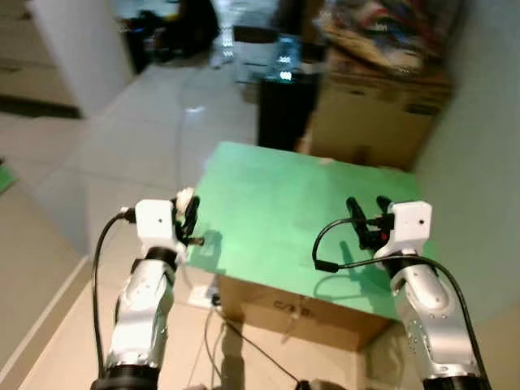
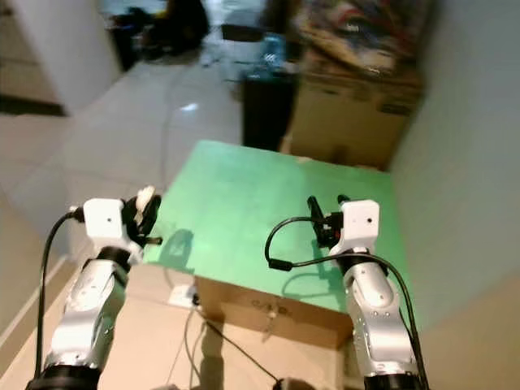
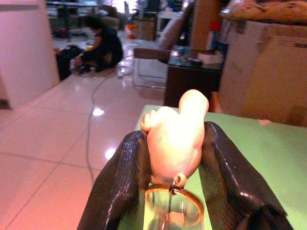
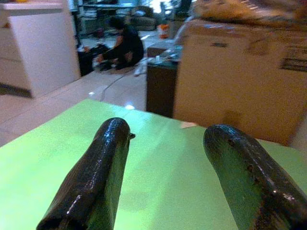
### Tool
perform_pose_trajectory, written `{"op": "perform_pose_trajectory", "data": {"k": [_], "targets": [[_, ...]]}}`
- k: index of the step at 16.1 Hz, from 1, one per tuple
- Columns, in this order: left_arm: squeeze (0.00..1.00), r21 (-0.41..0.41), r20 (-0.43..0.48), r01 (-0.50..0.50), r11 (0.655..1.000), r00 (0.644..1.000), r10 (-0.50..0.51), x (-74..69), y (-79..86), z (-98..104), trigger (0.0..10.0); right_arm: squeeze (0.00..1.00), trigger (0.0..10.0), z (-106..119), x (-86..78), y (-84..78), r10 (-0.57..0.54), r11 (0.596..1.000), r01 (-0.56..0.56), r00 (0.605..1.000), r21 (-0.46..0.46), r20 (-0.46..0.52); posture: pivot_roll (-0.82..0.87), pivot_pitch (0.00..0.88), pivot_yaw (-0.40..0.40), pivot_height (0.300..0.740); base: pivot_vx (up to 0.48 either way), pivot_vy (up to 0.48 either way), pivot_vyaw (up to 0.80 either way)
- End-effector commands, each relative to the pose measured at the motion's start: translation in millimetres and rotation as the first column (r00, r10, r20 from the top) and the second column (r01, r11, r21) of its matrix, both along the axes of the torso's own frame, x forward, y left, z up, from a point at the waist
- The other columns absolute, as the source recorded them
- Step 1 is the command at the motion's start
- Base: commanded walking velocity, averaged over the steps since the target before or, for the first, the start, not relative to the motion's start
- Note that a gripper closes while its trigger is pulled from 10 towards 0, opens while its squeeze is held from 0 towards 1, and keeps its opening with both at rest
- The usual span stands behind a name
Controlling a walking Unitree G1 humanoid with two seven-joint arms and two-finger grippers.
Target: Hang keys on a hook
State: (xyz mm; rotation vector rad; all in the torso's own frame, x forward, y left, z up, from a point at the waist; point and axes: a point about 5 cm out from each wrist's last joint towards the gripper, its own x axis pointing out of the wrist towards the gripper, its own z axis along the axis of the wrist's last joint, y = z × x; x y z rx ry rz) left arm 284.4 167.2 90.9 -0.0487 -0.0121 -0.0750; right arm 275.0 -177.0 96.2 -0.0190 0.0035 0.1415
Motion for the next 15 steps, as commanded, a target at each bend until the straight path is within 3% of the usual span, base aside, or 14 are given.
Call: {"op": "perform_pose_trajectory", "data": {"k": [1, 6, 9, 12, 13, 15], "targets": [[0.00, 0.006, -0.035, -0.021, 1.000, 0.999, 0.021, -1.5, 2.1, -5, 10.0, 0.00, 10.0, 2, 4.4, 0.7, 0.006, 1.000, -0.007, 1.000, 0.018, 0.014, -0.03, 0.000, 0.001, 0.736, 0.000, 0.000, 0.64], [0.00, 0.050, -0.103, -0.034, 0.998, 0.994, 0.039, -2.7, 1.7, -13, 10.0, 0.00, 10.0, -9, 4.6, -4.3, -0.013, 0.994, 0.016, 0.999, 0.110, -0.031, -0.03, 0.000, 0.009, 0.740, -0.307, 0.373, 0.54], [0.00, -0.106, -0.267, -0.146, 0.984, 0.957, 0.113, 1.6, 0.0, -23, 10.0, 0.00, 10.0, -11, 8.5, -6.4, 0.006, 0.991, 0.001, 0.999, 0.133, -0.052, -0.02, 0.000, 0.005, 0.740, -0.316, 0.234, 0.45], [0.00, -0.039, -0.236, -0.129, 0.991, 0.965, 0.116, 3.4, -2.2, -18, 10.0, 0.00, 10.0, -11, 12.2, -6.0, 0.027, 0.991, -0.019, 0.998, 0.132, -0.061, -0.02, 0.000, 0.003, 0.740, 0.000, 0.000, 0.45], [0.00, 0.053, -0.203, -0.127, 0.990, 0.970, 0.135, 2.7, 0.3, -15, 10.0, 0.00, 10.0, -10, 13.3, -6.3, 0.039, 0.991, -0.031, 0.998, 0.132, -0.058, -0.01, 0.000, -0.004, 0.740, 0.000, 0.000, 0.45], [0.00, 0.108, -0.190, -0.140, 0.984, 0.969, 0.159, 1.6, 4.4, -14, 10.0, 0.00, 10.0, -11, 13.0, -6.0, 0.049, 0.990, -0.040, 0.997, 0.134, -0.059, -0.01, 0.000, -0.007, 0.740, 0.000, 0.000, 0.45]]}}
